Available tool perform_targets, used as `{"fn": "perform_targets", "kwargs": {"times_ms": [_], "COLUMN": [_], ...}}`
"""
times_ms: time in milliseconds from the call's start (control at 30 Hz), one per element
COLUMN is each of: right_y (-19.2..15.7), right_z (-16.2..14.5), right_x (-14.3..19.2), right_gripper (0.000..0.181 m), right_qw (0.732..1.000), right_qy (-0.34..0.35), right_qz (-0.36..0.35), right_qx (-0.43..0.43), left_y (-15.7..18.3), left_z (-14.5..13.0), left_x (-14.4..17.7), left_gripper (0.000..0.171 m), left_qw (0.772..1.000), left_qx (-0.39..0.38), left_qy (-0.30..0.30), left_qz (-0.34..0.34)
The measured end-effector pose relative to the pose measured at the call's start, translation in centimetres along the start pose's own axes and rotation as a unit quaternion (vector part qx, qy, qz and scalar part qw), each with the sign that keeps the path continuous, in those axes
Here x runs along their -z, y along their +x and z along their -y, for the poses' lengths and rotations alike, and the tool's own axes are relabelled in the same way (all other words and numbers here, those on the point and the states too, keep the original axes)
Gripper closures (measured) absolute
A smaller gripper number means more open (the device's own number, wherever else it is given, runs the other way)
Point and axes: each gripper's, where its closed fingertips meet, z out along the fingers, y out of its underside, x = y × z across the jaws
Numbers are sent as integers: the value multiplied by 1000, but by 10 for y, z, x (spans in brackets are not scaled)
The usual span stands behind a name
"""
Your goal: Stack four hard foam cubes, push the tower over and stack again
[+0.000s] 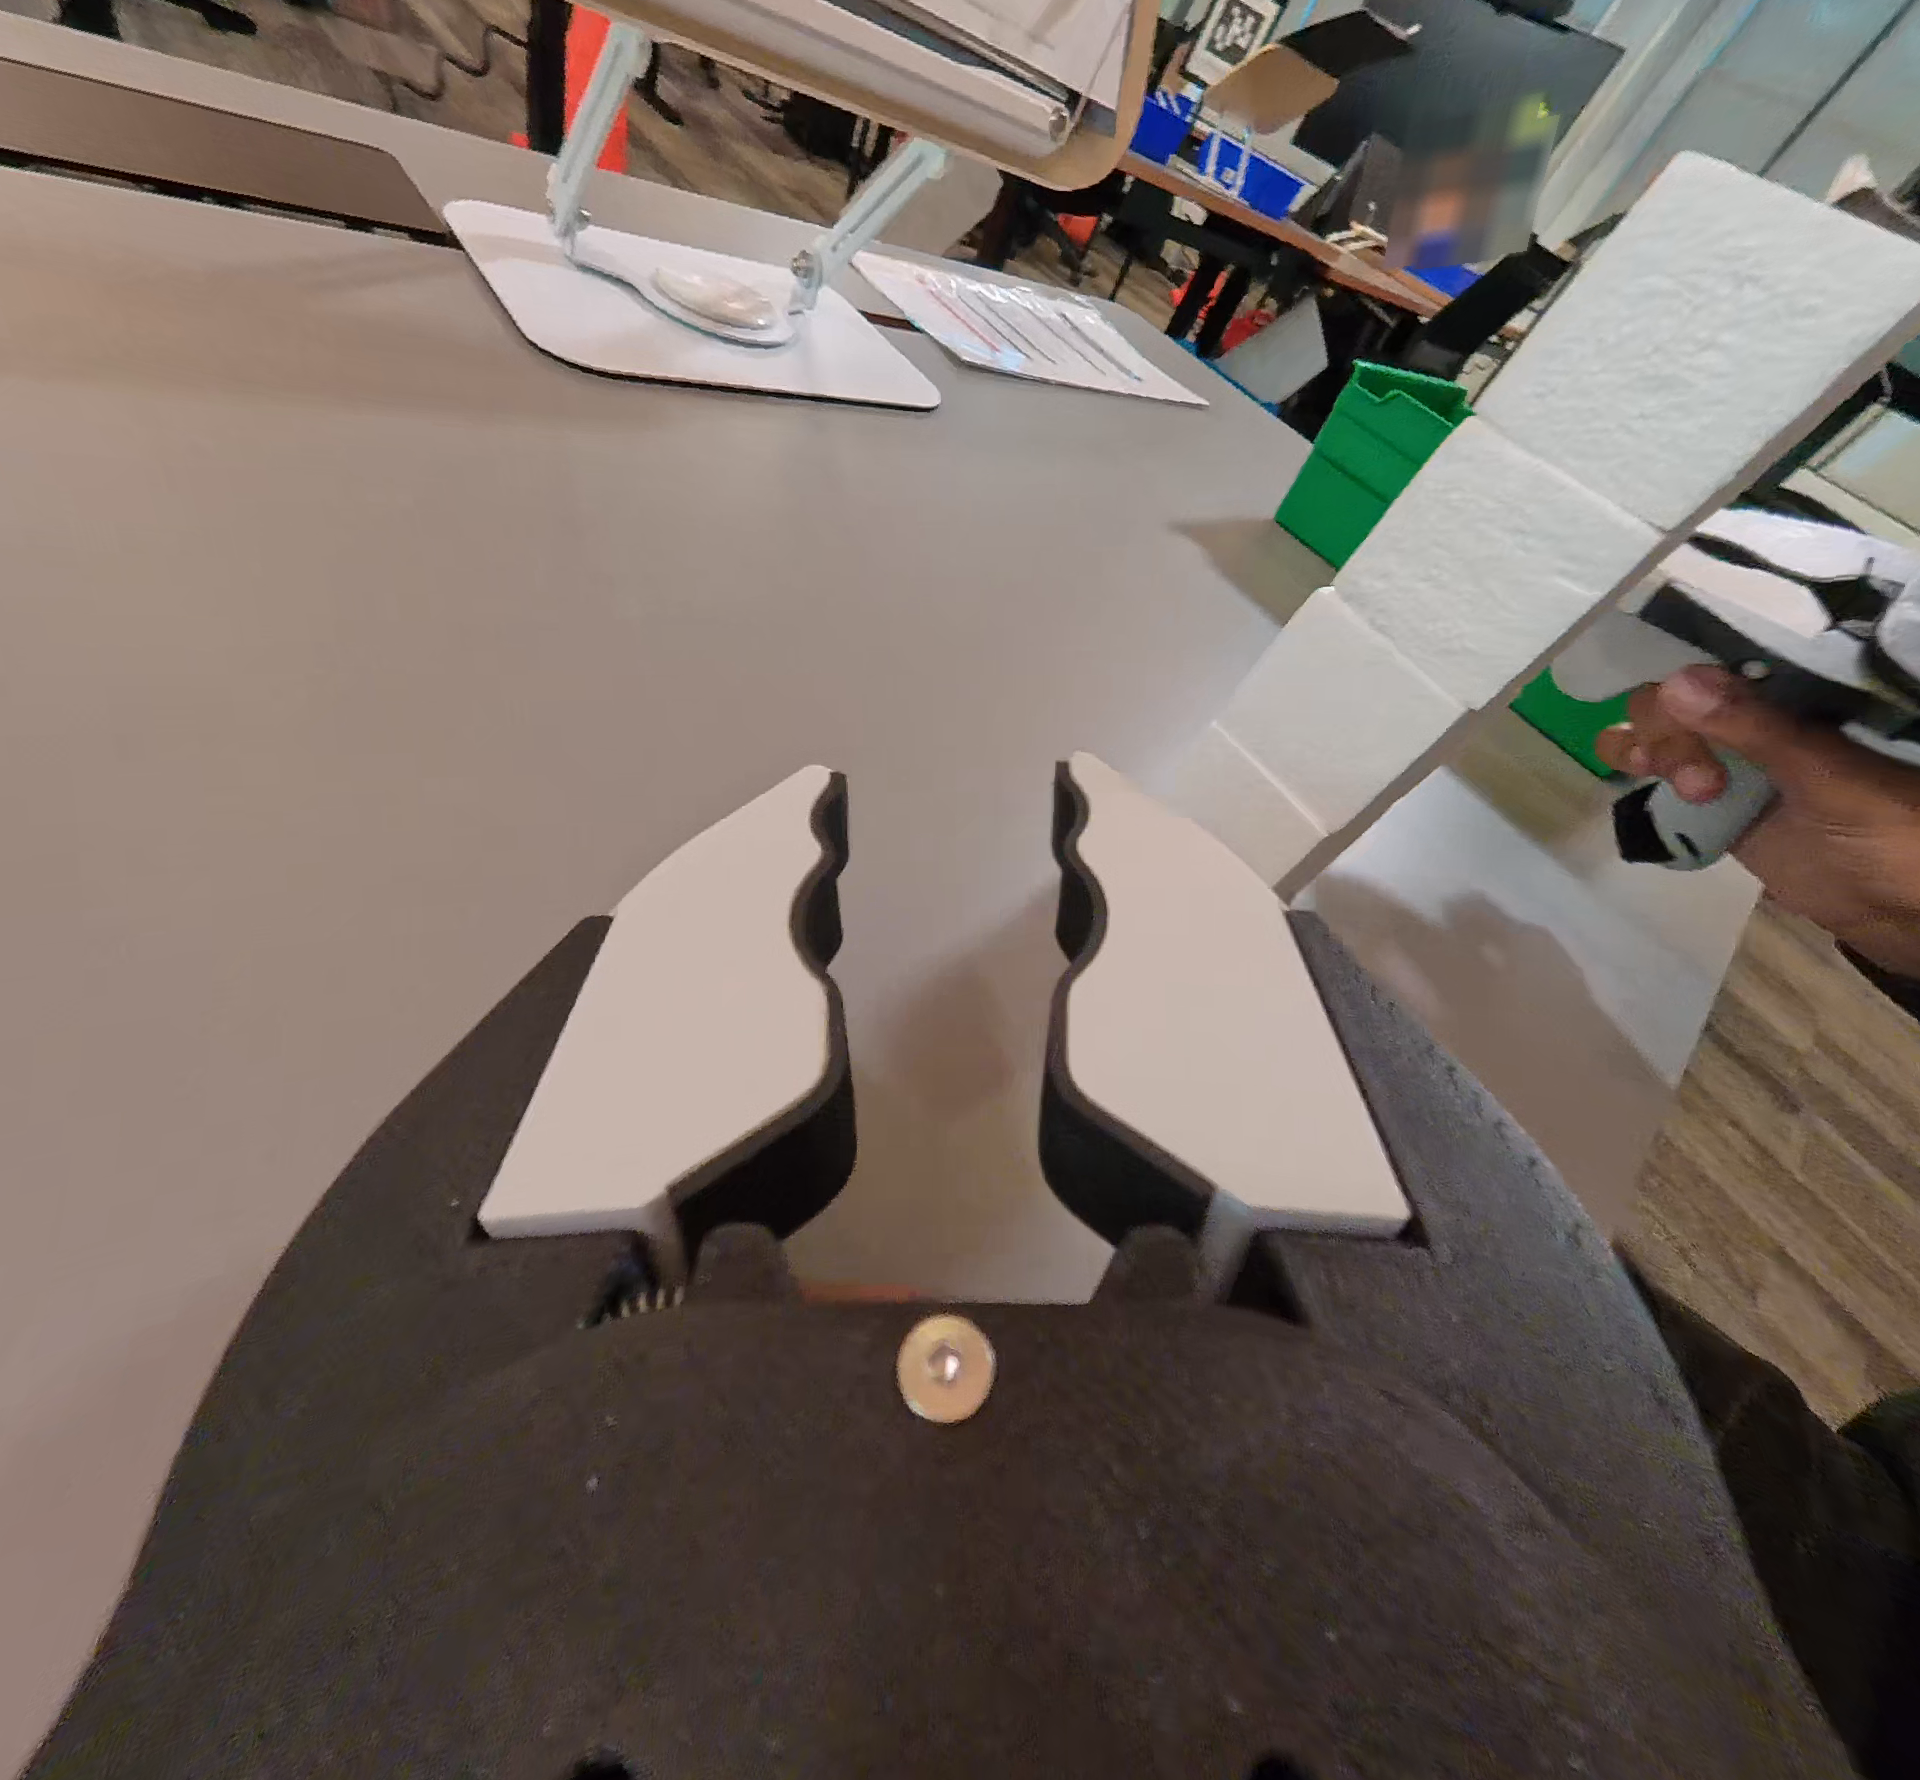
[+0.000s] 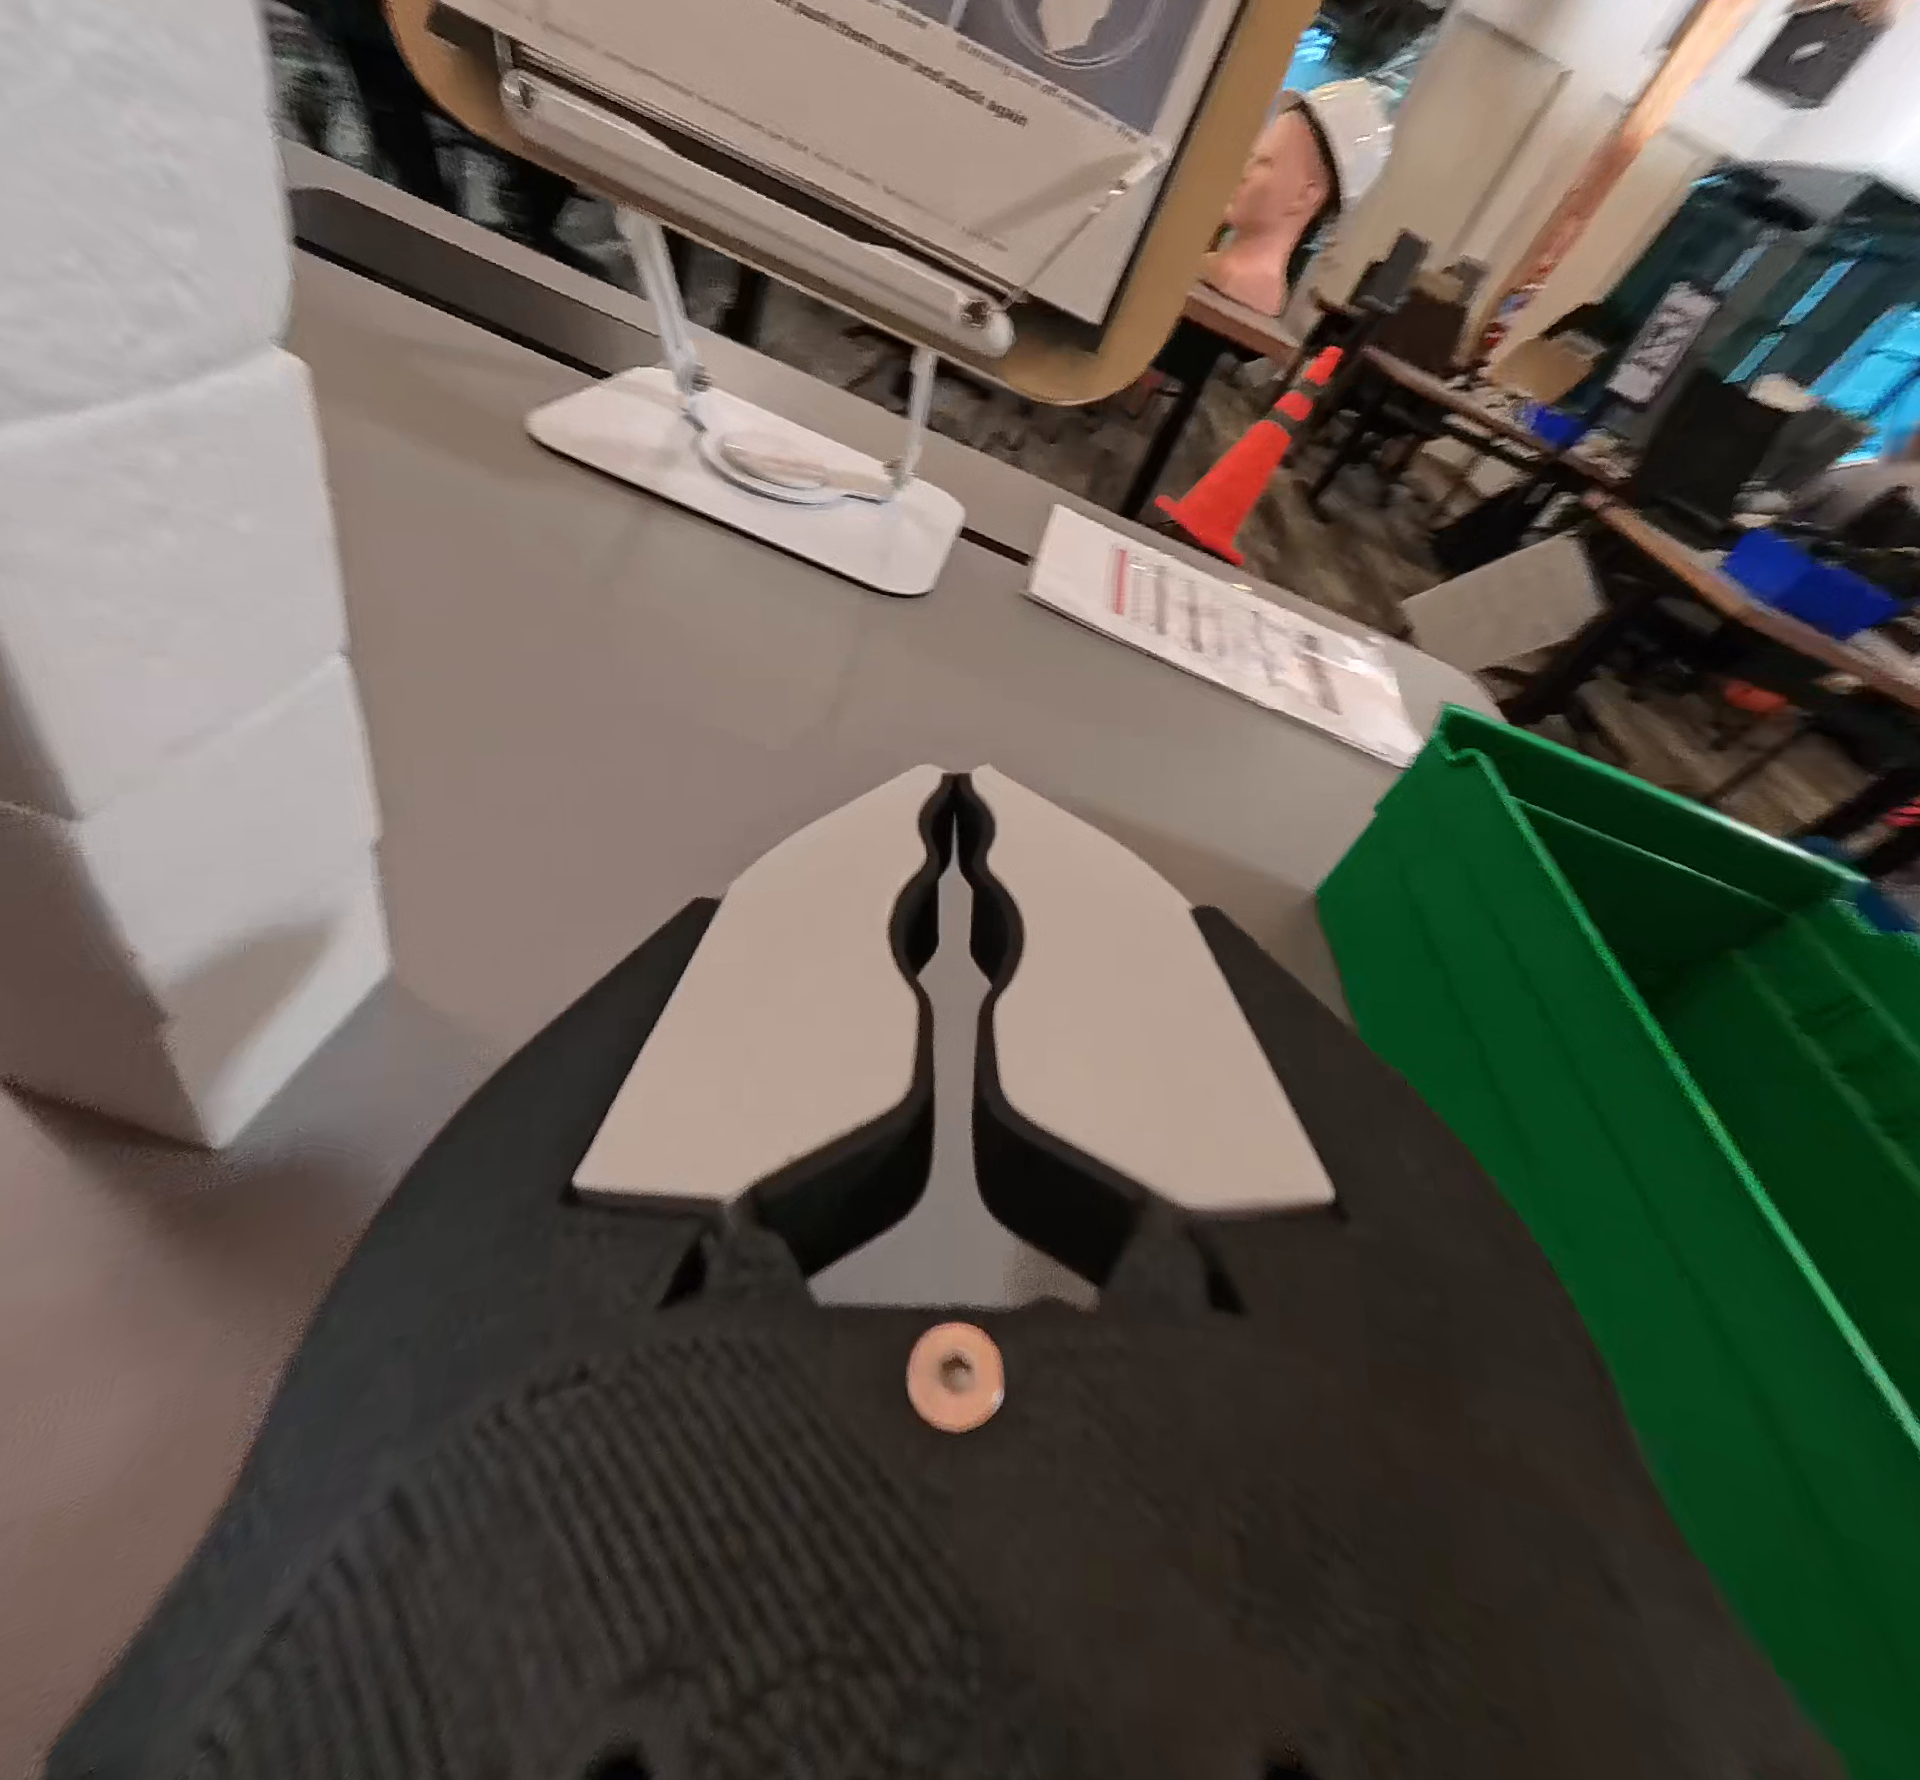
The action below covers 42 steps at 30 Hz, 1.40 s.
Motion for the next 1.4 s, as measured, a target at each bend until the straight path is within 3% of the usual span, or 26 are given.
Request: {"fn": "perform_targets", "kwargs": {"times_ms": [133,267,533,867,1133,1400], "right_y": [-6,-26,-36,-39,-54,-55], "right_z": [-3,-2,-24,-46,-43,-45], "right_x": [1,3,-6,-2,7,7], "right_gripper": [181,181,181,181,181,181], "right_qw": [1000,998,979,956,958,951], "right_qy": [8,-6,-87,-174,-165,-161], "right_qz": [-9,60,152,165,203,223], "right_qx": [25,-16,-106,-169,-118,-141], "left_y": [2,5,0,-4,-11,-10], "left_z": [1,4,1,0,7,16], "left_x": [-1,1,5,5,8,12], "left_gripper": [131,133,171,171,171,171], "left_qw": [1000,999,998,999,997,996], "left_qx": [-6,-29,-46,-33,-27,14], "left_qy": [4,13,6,-1,12,32], "left_qz": [7,15,39,42,69,77]}}
